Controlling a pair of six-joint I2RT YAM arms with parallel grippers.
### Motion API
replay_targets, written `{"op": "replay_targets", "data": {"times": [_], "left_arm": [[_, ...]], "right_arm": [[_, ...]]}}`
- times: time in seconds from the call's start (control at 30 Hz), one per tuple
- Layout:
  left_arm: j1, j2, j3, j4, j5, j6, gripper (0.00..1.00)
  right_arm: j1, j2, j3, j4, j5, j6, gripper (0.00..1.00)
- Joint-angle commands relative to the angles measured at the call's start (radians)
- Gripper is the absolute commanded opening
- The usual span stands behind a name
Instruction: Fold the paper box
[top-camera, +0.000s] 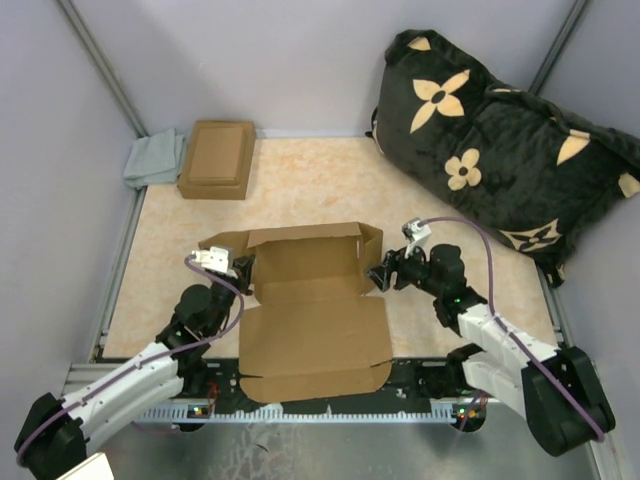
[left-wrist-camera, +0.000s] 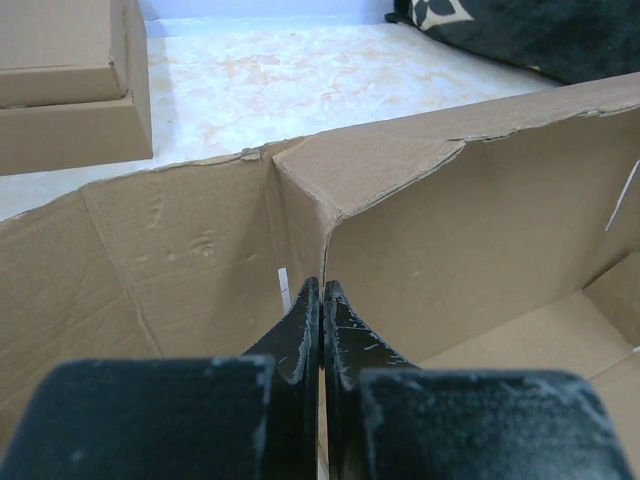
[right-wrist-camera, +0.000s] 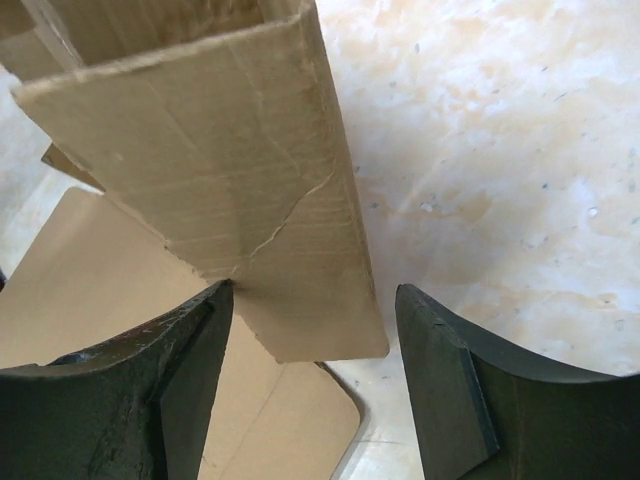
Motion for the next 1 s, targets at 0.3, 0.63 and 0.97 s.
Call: {"op": "replay_targets", "data": {"times": [0.3,0.63,0.97], "left_arm": [[-0.013,0.089,0.061,0.005,0.011,0.039,0.00],[-0.016,0.066,0.053,0.011,0.021,0.039,0.00],[-0.023,0.050,0.048,0.019,0.030,0.045,0.00]], "right_arm": [[0.088,0.008,0.025,0.187,-0.104,-0.057,0.65],[0.165,0.054,0.085,0.064,0.129,-0.112,0.59],[0.211,0.109,0.128,0.057,0.325,-0.108,0.59]]}}
